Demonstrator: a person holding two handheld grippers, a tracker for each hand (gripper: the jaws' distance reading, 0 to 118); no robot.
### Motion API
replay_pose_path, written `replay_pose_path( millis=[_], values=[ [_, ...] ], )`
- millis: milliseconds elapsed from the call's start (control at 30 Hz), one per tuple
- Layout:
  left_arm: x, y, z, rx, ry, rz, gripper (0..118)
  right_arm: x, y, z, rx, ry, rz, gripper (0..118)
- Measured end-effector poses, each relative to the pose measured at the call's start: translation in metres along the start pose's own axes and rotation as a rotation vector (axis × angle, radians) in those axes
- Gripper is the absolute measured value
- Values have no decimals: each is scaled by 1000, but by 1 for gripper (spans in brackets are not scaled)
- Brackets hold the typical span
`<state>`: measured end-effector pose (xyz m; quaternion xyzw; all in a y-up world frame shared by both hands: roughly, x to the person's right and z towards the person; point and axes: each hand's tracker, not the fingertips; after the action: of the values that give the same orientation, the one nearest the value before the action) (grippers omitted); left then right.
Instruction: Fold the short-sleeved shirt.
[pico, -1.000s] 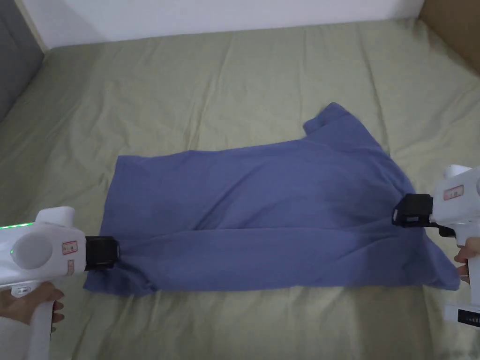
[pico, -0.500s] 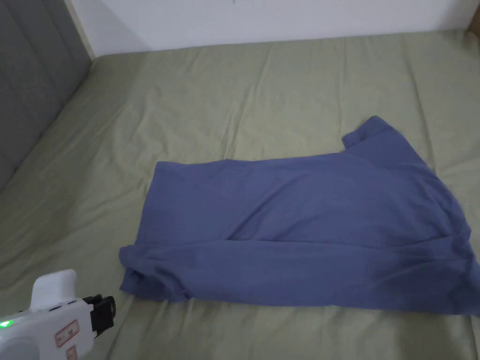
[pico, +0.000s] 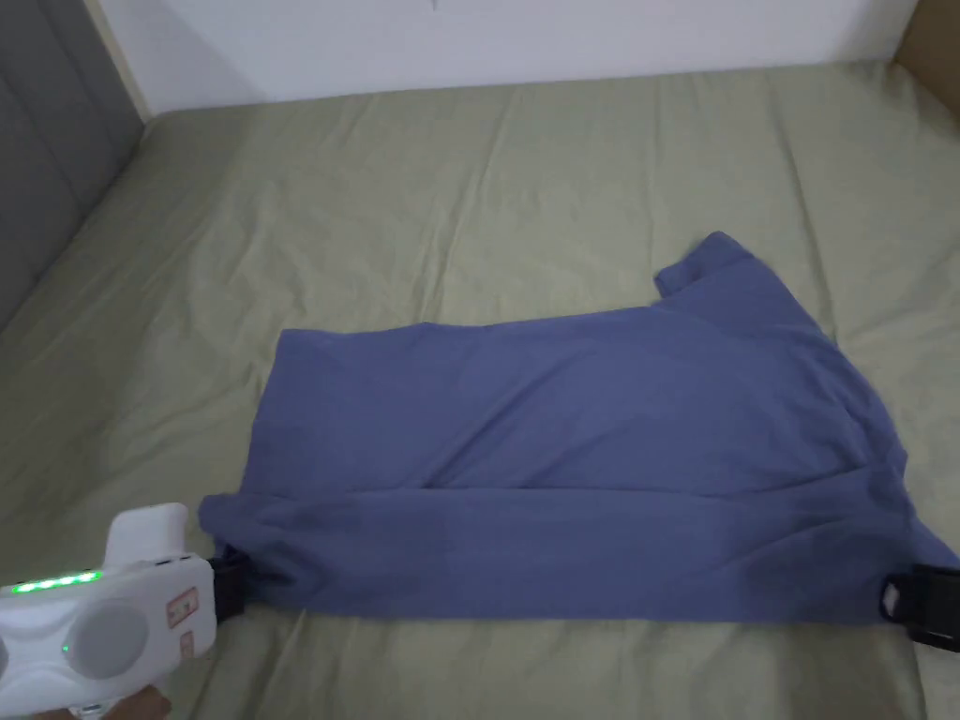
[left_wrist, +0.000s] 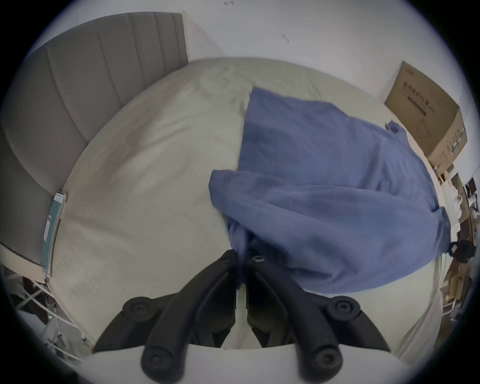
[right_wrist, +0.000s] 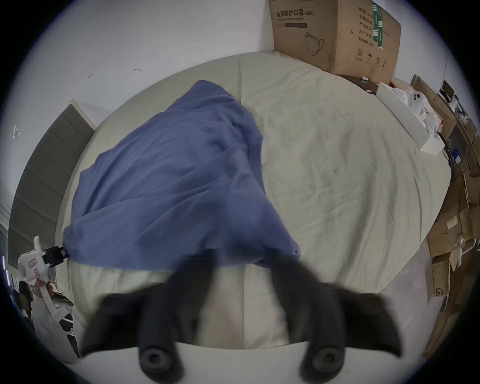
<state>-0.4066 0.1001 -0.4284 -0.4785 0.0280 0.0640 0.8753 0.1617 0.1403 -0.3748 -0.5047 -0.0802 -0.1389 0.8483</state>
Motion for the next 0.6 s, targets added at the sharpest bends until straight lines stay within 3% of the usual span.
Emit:
replay_pose_path(
  millis=[33,100,167,200,233,267,300,333,367,400,533,600],
  values=[
    [-7,3,-2,-33,3,-12,5,1,1,-7,2,1,-8,89],
    [-6,3,2,-13,0,-23,5,1,4,-27,-11,2,-16,92],
    [-9,2,7,-2,-10,-12,5,-5,3,-50,-101,-69,-14,90],
    [-10,1,11,11,-20,2,5,-10,0,-54,-113,-88,-26,79],
    [-9,0,14,24,-57,30,5,-16,0,-54,-100,-136,10,75],
    [-11,1,19,20,-71,47,5,-22,2,-47,-76,-120,38,60],
    [-16,-1,23,25,-64,48,5,-25,4,-40,-61,-73,35,12],
    [-18,-3,26,34,-69,44,5,-25,6,-39,-56,-8,-1,7],
    [-18,-3,28,34,-68,40,5,-25,8,-39,-91,-67,-15,7],
    [-18,-5,31,34,-66,39,5,-22,9,-40,-86,-56,-2,7],
    [-23,-21,50,28,-83,42,5,0,5,-14,-67,42,-108,7],
    [-25,-33,62,26,-75,32,5,6,0,2,-76,37,-96,7]
  ],
)
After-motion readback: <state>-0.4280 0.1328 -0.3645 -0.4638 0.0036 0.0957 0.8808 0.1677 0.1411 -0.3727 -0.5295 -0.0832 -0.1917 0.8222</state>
